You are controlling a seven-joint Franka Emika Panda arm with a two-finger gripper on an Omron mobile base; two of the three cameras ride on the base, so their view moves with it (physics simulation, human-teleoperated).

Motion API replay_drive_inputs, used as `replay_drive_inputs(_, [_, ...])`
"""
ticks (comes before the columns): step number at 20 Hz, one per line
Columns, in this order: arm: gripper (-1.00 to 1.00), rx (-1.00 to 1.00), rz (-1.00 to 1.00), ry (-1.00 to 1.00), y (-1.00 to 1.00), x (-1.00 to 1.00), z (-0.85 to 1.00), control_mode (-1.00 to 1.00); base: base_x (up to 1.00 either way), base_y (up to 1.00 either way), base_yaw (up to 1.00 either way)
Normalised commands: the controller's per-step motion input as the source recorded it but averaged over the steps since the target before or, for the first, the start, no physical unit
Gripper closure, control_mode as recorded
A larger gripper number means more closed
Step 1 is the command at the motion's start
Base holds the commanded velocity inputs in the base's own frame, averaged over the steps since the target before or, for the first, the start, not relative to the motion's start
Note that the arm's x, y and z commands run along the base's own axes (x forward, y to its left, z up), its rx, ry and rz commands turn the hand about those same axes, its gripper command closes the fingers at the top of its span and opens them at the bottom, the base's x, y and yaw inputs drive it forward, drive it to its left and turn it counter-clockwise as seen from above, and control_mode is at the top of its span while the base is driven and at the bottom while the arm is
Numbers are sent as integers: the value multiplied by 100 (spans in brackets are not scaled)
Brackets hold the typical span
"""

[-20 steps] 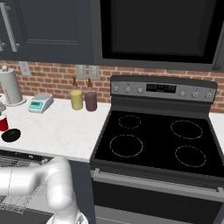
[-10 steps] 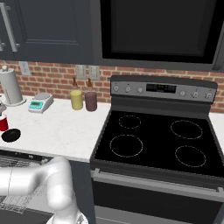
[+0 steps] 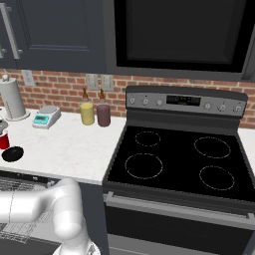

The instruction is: Pick up the cup and bowl from the counter, place them in the dishwasher, and close the dishwasher door.

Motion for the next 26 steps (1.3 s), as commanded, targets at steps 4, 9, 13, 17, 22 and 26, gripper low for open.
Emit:
replay_drive_inputs(4, [-100, 0, 5, 3, 0, 0, -20, -100, 0, 0, 0])
replay_drive_inputs(9, [100, 0, 5, 3, 0, 0, -19, -100, 0, 0, 0])
replay_drive_inputs(13, [100, 0, 5, 5, 1, 0, -17, -100, 0, 0, 0])
replay_drive_inputs(17, [100, 0, 5, 4, 3, 0, -7, -100, 0, 0, 0])
replay_drive_inputs(22, [100, 0, 2, 0, 0, 0, 0, -100, 0, 0, 0])
replay_drive_inputs(26, [100, 0, 0, -1, 0, -8, 0, -100, 0, 0, 0])
